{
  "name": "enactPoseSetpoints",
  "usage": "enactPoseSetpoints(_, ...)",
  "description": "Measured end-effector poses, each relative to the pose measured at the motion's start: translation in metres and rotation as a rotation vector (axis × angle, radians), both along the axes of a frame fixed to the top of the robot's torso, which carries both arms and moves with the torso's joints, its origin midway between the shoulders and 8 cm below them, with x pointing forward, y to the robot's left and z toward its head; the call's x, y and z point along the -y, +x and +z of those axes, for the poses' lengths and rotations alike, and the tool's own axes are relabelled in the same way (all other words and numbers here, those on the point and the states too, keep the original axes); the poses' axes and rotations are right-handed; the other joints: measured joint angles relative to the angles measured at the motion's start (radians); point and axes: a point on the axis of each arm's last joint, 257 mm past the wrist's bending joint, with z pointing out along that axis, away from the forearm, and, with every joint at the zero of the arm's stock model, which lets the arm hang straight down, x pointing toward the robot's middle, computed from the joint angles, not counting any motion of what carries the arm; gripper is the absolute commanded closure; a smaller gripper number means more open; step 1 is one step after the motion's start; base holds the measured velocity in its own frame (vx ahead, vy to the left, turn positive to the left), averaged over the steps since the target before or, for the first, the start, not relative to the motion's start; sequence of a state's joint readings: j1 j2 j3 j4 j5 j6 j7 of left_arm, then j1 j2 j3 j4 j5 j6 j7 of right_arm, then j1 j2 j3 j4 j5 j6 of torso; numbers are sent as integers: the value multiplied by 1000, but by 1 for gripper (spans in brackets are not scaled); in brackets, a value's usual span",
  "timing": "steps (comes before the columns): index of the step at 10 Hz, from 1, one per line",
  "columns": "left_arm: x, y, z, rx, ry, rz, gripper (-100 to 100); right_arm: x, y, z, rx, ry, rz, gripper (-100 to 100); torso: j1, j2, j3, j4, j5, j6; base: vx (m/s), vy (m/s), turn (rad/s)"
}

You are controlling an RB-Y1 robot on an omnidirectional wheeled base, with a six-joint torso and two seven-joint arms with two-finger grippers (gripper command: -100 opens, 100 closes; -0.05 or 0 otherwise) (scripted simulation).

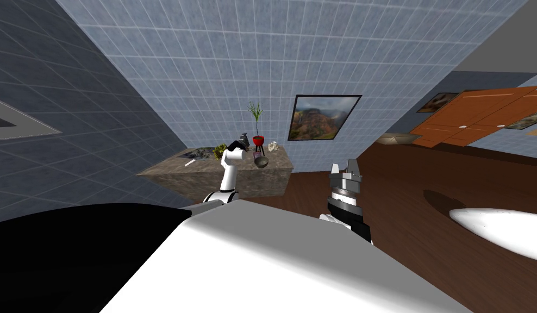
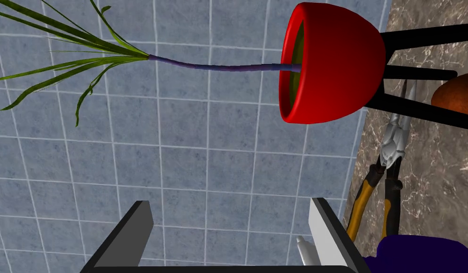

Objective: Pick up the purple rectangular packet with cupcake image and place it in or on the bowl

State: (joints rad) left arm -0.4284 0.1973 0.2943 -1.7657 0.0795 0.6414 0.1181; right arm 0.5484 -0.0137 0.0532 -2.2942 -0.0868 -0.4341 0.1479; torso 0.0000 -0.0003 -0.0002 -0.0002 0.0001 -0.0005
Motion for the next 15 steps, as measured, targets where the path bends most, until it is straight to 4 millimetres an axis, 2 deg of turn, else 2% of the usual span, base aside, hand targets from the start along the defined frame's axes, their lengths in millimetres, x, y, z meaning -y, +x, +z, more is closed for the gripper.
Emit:
enactPoseSetpoints(8, -14, 21, -35, -211, -57, 34, -100, 0, 0, 0, 0, 0, 0, 0, 0, -1, 0, 0, 0, 0, 8, 2, -26)
enactPoseSetpoints(15, -24, 22, -70, -404, -105, 57, -100, 0, 0, 0, 0, 0, 0, 0, 0, -1, 0, 0, 0, 0, 15, 5, -38)
